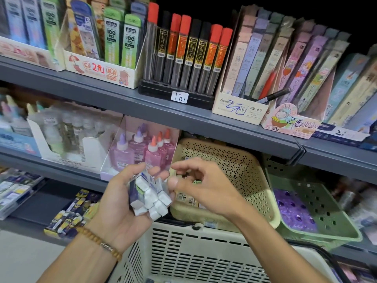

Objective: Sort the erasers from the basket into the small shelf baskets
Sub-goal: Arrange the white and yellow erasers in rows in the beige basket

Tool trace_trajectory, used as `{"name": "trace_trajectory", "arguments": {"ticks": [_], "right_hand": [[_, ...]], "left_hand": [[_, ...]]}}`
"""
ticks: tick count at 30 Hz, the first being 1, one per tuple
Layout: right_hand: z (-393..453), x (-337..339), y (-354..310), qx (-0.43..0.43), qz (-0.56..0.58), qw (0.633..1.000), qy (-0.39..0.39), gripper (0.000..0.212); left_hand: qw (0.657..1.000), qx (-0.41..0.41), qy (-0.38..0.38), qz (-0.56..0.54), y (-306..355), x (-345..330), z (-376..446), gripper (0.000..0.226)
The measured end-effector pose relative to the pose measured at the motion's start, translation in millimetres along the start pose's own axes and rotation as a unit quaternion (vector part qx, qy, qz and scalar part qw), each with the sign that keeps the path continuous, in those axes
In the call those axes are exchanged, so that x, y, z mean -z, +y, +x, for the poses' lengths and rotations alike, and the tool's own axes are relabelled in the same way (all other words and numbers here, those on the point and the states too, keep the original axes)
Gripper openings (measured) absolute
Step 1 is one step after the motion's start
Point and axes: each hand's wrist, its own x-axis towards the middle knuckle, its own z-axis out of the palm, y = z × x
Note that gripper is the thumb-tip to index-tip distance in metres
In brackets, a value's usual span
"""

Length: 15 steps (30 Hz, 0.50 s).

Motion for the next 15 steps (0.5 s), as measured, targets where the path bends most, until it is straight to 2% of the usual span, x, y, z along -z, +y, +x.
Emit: {"name": "trace_trajectory", "arguments": {"ticks": [3,7,10,13,15], "right_hand": [[-7,-6,-10,0.016,-0.02,0.997,-0.074,0.039],[-6,-8,-12,-0.002,-0.083,0.993,-0.089,0.058],[-5,-9,-14,-0.003,-0.084,0.991,-0.101,0.051],[-3,-7,-15,-0.007,-0.131,0.987,-0.096,0.05],[-2,-5,-15,-0.024,-0.091,0.992,-0.084,0.045]], "left_hand": [[0.999,0.017,-0.027,-0.005,-2,-1,1,0.054],[0.996,0.036,-0.083,0.017,-3,-2,-3,0.043],[0.991,0.047,-0.113,0.059,-1,-2,-5,0.041],[0.989,0.05,-0.117,0.077,-2,-1,-2,0.038],[0.99,0.049,-0.106,0.075,-4,0,1,0.036]]}}
